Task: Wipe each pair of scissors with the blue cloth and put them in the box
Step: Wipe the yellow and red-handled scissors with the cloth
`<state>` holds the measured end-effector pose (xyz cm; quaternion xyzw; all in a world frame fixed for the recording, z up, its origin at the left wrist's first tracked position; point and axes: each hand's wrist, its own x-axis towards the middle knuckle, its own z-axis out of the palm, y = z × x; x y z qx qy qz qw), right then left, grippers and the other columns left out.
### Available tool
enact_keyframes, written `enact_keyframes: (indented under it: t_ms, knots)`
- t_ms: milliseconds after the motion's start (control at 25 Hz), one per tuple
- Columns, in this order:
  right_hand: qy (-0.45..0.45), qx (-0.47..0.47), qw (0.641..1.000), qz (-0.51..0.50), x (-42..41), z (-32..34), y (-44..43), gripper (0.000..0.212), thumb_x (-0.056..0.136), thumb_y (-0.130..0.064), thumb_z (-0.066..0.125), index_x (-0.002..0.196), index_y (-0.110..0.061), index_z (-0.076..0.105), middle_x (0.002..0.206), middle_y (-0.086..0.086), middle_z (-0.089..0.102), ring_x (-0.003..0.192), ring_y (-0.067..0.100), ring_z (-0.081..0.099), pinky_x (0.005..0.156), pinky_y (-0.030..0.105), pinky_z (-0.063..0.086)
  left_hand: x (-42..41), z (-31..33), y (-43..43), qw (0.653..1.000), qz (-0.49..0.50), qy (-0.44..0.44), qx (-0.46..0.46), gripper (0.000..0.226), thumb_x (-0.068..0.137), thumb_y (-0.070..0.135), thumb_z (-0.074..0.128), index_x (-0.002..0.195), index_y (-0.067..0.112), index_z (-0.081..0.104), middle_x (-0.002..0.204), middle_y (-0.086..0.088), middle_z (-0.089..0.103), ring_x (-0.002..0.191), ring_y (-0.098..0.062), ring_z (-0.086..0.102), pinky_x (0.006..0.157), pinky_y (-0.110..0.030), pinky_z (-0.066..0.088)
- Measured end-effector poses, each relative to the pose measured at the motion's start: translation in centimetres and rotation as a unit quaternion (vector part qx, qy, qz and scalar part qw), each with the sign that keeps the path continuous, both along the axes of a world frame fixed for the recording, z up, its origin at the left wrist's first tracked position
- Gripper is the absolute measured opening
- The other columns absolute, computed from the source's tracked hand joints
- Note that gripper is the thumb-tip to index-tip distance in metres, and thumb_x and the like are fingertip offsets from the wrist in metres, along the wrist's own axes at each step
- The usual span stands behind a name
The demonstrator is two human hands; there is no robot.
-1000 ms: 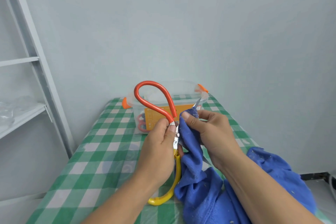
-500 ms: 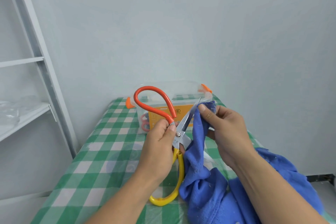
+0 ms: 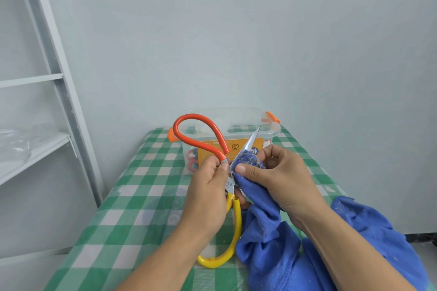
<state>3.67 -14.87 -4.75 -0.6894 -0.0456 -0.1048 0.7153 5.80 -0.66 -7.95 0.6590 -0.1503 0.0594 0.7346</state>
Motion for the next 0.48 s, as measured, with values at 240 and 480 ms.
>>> enact_keyframes:
  t_ms: [240, 480]
  knots:
    - [-0.014, 0.024, 1.000, 0.012, 0.8, -0.7, -0.8, 0.020, 0.096, -0.018, 0.064, 0.088, -0.001, 0.072, 0.073, 0.008, 0.066, 0.066, 0.017, 0.061, 0.064, 0.032, 0.050, -0.1, 0.5, 0.3, 0.999, 0.016, 0.030, -0.023, 0.025, 0.108, 0.014, 0.040, 0.088, 0.005, 0.052, 0.062, -0.007, 0.059, 0.052, -0.028, 0.057, 0.059, -0.047, 0.057]
    - [0.018, 0.068, 0.997, 0.015, 1.0, -0.6, -1.3, 0.015, 0.094, 0.001, 0.059, 0.091, -0.006, 0.072, 0.086, 0.012, 0.072, 0.068, 0.018, 0.065, 0.066, 0.034, 0.052, -0.4, 0.9, 0.2, 0.998, 0.013, 0.053, -0.031, 0.026, 0.108, 0.015, 0.039, 0.105, -0.009, 0.049, 0.054, -0.010, 0.060, 0.045, -0.025, 0.059, 0.062, -0.051, 0.060]
